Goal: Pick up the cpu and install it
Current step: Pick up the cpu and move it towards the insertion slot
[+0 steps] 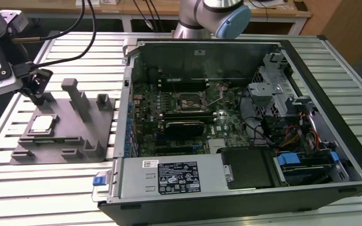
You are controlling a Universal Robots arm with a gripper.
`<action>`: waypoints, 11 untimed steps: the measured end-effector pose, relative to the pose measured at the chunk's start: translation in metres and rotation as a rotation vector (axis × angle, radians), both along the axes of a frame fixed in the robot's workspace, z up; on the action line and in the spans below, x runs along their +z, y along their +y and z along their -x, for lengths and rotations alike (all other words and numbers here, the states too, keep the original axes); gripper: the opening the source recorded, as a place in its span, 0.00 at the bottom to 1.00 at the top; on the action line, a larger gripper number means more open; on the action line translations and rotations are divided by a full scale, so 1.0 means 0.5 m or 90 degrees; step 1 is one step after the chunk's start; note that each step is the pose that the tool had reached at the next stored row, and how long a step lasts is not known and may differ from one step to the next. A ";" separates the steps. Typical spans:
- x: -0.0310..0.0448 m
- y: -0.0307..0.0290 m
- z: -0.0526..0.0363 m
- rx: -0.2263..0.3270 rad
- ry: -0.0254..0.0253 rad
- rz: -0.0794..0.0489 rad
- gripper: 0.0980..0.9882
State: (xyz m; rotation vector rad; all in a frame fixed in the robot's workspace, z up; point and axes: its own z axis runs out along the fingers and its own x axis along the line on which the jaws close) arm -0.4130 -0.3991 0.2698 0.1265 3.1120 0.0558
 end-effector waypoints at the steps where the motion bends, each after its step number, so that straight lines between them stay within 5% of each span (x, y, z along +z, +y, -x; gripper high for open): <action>1: -0.001 0.000 0.001 0.000 0.0000 0.000 0.01; 11: -0.020 0.000 0.008 0.000 0.0001 0.000 0.01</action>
